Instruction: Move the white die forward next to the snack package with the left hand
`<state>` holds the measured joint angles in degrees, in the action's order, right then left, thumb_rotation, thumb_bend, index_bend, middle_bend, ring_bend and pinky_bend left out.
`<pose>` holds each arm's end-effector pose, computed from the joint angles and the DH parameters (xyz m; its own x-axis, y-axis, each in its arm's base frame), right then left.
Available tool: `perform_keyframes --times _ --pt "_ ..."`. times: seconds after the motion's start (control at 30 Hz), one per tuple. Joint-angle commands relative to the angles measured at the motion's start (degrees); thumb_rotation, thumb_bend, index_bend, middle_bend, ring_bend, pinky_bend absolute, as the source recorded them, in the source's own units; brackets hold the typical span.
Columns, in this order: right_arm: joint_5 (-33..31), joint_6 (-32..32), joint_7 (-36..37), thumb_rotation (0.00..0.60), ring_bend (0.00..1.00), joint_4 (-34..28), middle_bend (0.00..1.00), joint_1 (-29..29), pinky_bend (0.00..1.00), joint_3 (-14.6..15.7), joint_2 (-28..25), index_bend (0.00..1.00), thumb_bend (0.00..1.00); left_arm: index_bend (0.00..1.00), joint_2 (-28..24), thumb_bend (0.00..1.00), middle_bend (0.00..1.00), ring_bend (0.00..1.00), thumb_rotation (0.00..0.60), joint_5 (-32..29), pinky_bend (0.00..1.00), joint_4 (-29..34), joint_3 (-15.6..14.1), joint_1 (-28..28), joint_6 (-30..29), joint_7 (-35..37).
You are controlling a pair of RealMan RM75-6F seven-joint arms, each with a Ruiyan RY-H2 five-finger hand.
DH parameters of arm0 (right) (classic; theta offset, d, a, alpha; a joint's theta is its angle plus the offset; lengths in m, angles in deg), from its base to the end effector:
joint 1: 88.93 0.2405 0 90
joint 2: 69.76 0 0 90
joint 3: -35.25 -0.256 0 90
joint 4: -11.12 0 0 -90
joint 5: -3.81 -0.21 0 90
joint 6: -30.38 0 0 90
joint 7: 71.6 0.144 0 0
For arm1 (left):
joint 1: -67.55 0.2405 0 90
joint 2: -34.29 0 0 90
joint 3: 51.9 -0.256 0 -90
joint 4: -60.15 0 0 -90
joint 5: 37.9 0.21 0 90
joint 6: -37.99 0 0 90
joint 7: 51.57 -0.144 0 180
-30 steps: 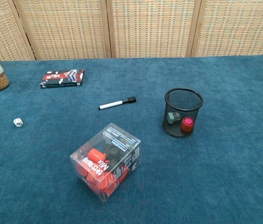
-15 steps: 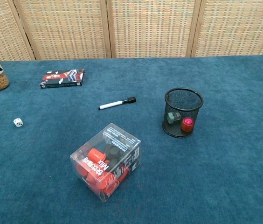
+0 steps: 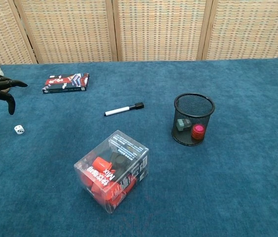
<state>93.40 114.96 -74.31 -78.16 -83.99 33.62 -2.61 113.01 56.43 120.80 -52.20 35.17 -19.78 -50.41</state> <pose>-0.3106 -0.1771 0.1392 0.4453 -0.0281 0.8949 -0.8938 -0.0729 0.4425 -0.2996 0.3322 0.0663 0.7651 0.1507 0.6260 0.6130 -0.4683 -0.6364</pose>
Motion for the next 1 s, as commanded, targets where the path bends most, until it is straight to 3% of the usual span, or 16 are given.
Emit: perform_keyframes --times 0.03,1.0 --pt "-0.1 0.0 0.1 0.600 0.00 0.1 0.00 0.0 0.00 0.0 0.0 0.05 0.16 0.40 0.5 0.26 0.00 0.00 0.600 -0.3 0.00 -0.7 -0.1 -0.7 0.6 0.2" --pt "-0.4 -0.2 0.4 0.600 0.00 1.1 0.00 0.2 0.00 -0.2 0.5 0.05 0.16 0.45 8.1 0.28 0.00 0.00 0.600 -3.3 0.00 -10.4 -1.0 -4.0 4.2 2.5"
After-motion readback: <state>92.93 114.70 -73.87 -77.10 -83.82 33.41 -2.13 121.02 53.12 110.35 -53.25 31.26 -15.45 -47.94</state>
